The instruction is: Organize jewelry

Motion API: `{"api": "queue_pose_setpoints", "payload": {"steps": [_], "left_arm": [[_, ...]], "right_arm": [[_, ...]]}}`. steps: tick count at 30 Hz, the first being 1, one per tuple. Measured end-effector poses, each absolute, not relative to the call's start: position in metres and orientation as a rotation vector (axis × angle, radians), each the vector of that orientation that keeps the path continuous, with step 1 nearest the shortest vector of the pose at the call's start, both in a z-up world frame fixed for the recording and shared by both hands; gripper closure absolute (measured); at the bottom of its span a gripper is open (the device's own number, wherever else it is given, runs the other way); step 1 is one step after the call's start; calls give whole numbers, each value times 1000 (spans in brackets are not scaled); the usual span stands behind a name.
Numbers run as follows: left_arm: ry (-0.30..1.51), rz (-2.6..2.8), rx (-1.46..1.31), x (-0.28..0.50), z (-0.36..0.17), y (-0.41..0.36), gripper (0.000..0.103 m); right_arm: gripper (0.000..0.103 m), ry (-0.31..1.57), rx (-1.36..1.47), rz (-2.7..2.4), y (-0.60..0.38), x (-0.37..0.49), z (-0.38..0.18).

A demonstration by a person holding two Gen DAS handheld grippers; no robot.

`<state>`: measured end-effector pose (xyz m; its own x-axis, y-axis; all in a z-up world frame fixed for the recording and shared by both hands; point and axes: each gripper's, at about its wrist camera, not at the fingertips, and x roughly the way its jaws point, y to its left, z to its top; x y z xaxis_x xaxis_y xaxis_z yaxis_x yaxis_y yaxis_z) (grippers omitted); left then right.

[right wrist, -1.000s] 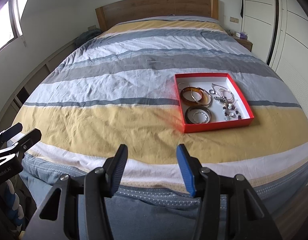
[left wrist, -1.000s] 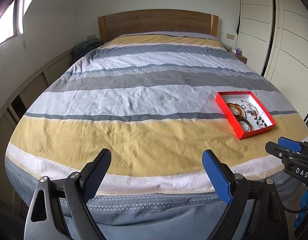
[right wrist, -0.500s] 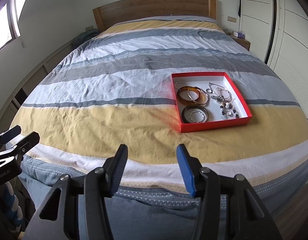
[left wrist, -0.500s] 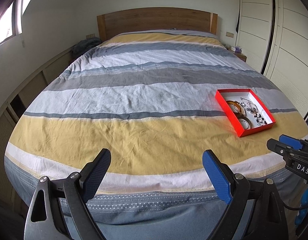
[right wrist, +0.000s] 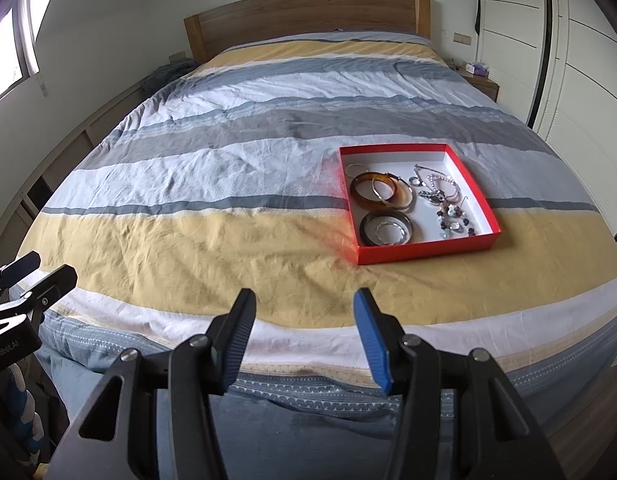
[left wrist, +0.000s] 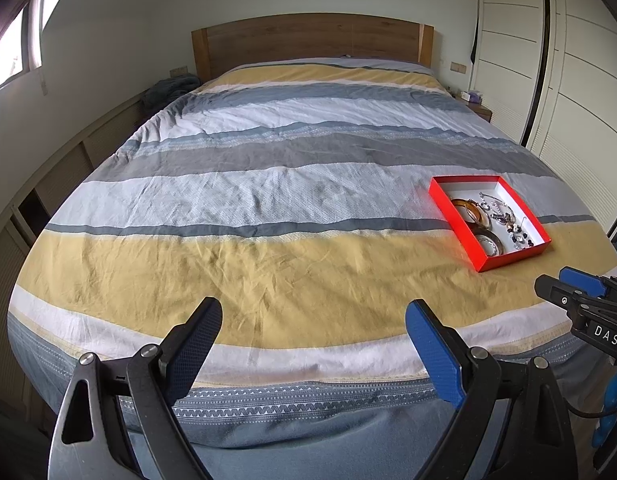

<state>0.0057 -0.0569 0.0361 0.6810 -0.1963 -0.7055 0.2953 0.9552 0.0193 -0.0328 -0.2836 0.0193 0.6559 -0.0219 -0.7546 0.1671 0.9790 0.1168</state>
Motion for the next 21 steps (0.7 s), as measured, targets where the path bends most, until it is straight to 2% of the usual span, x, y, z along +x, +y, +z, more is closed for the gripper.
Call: {"api": "queue_pose_setpoints", "payload": {"steps": [21], "left_arm": [[785, -285, 141, 6, 32, -58, 11]], "right_arm": [[54, 850, 181, -106, -287, -34, 18]]}}
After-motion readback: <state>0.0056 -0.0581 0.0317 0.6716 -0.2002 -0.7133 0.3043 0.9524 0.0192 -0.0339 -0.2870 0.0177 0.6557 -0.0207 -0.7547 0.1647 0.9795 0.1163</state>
